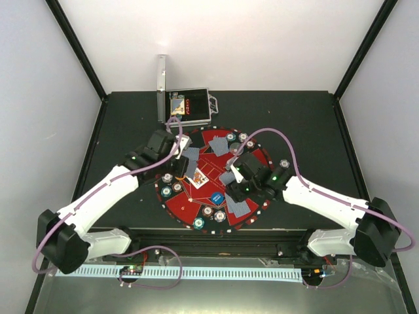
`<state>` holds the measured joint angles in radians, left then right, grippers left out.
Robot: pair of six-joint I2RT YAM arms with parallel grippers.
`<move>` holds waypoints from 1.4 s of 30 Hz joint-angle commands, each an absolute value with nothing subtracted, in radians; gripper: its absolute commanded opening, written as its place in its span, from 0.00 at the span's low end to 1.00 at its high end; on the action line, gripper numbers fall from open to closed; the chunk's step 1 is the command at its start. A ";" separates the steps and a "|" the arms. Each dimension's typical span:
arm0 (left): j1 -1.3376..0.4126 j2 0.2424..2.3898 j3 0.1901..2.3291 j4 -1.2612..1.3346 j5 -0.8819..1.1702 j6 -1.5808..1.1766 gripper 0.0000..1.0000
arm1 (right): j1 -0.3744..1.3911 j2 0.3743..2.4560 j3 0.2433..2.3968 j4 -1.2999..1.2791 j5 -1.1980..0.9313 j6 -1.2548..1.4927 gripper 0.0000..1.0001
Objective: Distribute texas hold em gaming equipment
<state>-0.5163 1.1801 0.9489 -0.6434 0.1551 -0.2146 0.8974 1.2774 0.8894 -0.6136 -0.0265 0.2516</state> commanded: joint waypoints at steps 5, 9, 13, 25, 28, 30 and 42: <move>-0.699 1.362 1.084 -0.639 -0.227 -0.153 0.01 | 0.857 1.230 0.879 -0.595 0.011 0.283 0.62; -0.740 1.472 1.127 -0.636 -0.358 -0.111 0.02 | 0.848 1.218 0.878 -0.596 0.011 0.280 0.62; -0.760 1.541 1.151 -0.607 -0.442 -0.044 0.02 | 0.836 1.217 0.877 -0.592 0.005 0.280 0.62; -0.780 1.643 1.148 -0.508 -0.446 0.071 0.02 | 0.821 1.234 0.882 -0.592 -0.012 0.276 0.62; -0.784 1.662 1.147 -0.503 -0.447 0.089 0.02 | 0.820 1.237 0.887 -0.595 -0.012 0.272 0.62; -0.788 1.673 1.145 -0.499 -0.442 0.095 0.02 | 0.817 1.239 0.890 -0.598 -0.014 0.269 0.62; -0.840 1.721 1.126 -0.515 -0.402 0.100 0.02 | 0.815 1.250 0.901 -0.600 -0.015 0.263 0.62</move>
